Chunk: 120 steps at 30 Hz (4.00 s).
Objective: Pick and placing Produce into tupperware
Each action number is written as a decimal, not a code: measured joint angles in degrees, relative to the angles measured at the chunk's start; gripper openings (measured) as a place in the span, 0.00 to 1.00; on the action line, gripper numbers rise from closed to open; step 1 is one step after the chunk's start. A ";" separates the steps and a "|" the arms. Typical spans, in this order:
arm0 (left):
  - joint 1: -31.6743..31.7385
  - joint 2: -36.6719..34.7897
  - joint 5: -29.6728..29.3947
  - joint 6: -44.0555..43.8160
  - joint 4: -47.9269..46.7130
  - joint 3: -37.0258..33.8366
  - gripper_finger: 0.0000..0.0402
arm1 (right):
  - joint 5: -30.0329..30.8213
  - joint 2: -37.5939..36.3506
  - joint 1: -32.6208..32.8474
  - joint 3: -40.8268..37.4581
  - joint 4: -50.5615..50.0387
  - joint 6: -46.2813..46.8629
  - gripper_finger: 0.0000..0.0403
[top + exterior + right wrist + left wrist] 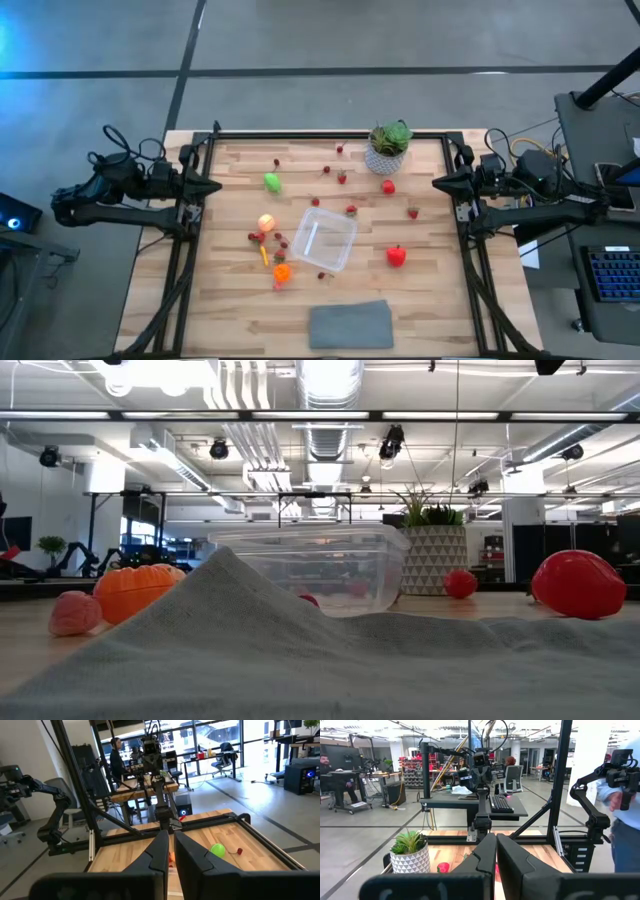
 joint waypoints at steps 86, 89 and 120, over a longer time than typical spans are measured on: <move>0.00 1.31 -0.79 -21.92 17.24 0.02 0.00 | 13.96 33.55 -0.76 -0.17 43.87 31.30 0.06; 0.00 1.40 -0.76 -21.98 17.15 0.02 0.00 | 9.99 34.92 -0.76 -0.17 46.89 29.94 0.06; 0.02 3.51 -0.68 -21.94 17.15 0.04 0.00 | 14.15 45.84 -8.10 27.19 -33.56 36.96 0.51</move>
